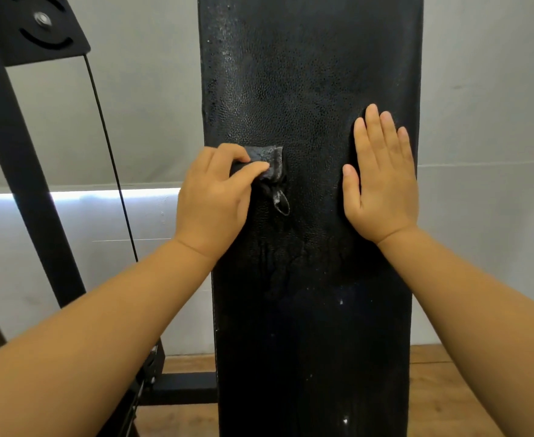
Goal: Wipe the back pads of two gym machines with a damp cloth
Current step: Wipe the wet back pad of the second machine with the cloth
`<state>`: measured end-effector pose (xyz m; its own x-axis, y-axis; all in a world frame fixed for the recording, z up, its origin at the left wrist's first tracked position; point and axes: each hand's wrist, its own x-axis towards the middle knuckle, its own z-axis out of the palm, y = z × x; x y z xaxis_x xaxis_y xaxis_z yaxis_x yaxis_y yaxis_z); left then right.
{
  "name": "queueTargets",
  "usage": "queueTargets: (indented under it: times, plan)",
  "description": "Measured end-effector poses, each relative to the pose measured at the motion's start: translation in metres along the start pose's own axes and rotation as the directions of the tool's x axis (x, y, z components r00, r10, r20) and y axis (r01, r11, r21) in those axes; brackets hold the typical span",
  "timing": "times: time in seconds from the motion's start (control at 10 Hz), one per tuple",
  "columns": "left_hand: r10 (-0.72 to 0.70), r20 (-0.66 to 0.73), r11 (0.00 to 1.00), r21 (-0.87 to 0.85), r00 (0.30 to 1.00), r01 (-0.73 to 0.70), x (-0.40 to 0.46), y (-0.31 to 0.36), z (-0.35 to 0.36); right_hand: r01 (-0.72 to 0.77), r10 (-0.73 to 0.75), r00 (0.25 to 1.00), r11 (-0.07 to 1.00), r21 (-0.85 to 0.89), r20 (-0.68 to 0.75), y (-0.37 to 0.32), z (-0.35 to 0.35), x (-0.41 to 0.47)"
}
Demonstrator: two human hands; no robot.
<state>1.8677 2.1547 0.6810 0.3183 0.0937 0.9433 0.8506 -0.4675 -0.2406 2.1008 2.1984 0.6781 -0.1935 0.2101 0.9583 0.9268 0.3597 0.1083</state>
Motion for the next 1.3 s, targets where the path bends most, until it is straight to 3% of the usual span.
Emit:
queueTargets:
  times: [0.2,0.4,0.6,0.7,0.9,1.1,1.3]
  plan:
    - [0.06,0.053,0.998,-0.024,0.997,-0.059,-0.057,0.022,-0.003,-0.001,0.001,1.0,1.0,-0.003,0.002,-0.001,-0.001,0.0]
    - [0.135,0.054,0.991,-0.008,0.989,-0.135,-0.042,0.023,-0.003,-0.008,0.008,1.0,1.0,-0.003,0.007,-0.001,-0.001,0.001]
    - [0.046,0.032,0.999,0.006,0.998,-0.046,-0.006,0.032,0.009,-0.005,0.005,1.0,1.0,-0.005,0.015,-0.001,0.001,0.001]
    - [0.029,0.021,0.999,-0.032,0.999,-0.028,-0.029,0.042,0.011,-0.003,0.003,1.0,1.0,-0.01,0.017,0.0,0.0,0.0]
    - [0.1,0.065,0.993,-0.071,0.993,-0.095,-0.065,0.06,0.012,-0.005,0.006,1.0,1.0,-0.014,0.019,-0.002,-0.001,0.0]
    - [0.132,0.032,0.991,-0.024,0.991,-0.131,-0.032,0.06,0.021,-0.008,0.009,1.0,1.0,-0.019,0.027,-0.002,0.0,0.0]
    - [0.026,-0.006,0.998,-0.059,1.0,-0.026,-0.028,0.073,0.03,0.0,0.0,1.0,1.0,-0.029,0.026,-0.001,-0.001,0.001]
